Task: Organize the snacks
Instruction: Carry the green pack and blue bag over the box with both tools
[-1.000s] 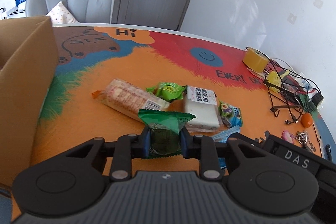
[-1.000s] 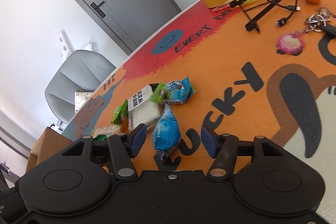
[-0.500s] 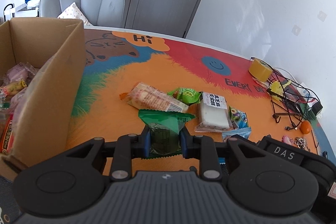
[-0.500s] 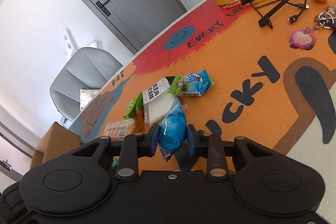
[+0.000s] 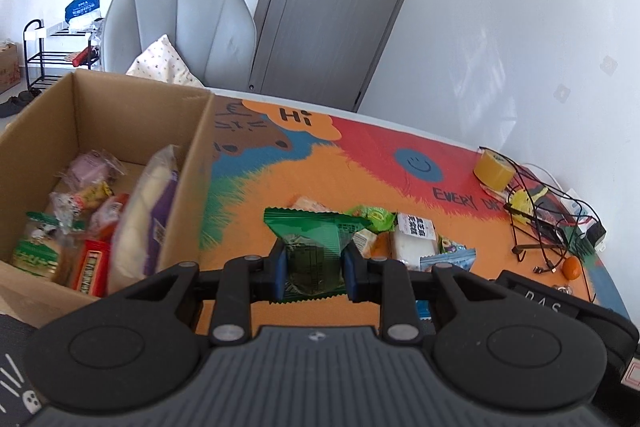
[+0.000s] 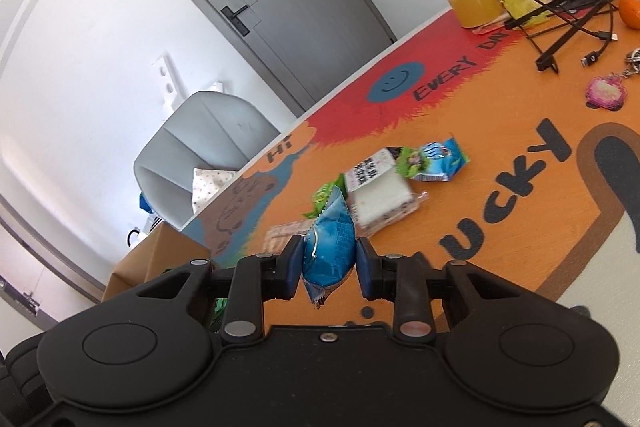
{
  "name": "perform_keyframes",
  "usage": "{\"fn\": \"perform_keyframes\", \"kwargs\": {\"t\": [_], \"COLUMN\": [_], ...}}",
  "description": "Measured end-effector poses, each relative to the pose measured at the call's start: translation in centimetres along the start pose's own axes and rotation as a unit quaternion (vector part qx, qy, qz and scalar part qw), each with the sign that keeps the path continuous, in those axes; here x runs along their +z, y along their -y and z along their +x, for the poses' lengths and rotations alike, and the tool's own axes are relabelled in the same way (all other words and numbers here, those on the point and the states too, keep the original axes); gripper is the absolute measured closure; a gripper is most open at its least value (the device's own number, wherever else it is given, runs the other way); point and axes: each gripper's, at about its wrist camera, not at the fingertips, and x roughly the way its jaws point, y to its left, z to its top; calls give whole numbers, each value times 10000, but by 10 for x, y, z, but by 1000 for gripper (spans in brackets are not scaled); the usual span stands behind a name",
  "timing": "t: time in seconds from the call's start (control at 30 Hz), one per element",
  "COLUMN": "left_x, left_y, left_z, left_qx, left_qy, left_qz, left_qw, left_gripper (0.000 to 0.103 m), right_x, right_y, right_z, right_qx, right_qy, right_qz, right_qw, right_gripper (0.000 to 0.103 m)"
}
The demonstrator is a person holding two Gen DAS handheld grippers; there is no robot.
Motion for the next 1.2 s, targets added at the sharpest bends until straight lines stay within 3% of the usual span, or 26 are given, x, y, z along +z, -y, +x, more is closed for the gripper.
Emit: {"fn": "perform_keyframes", "kwargs": {"t": [0.67, 1.2], "left_x": [39, 65], "left_y": [-64, -124], "left_z": [-51, -54], "left_qx": [217, 660], "left_qy": [520, 602], "left_qz": [-318, -629], "left_qw": [9979, 9940], "left_gripper": [76, 76], "right_x": [-5, -9], "right_y": [-83, -145], "right_z": [1, 26], "right_qx": [499, 850], "right_qy": [-64, -198], "right_qz": [-700, -1105], "right_qw": [9963, 9900], "right_gripper": [74, 74]}}
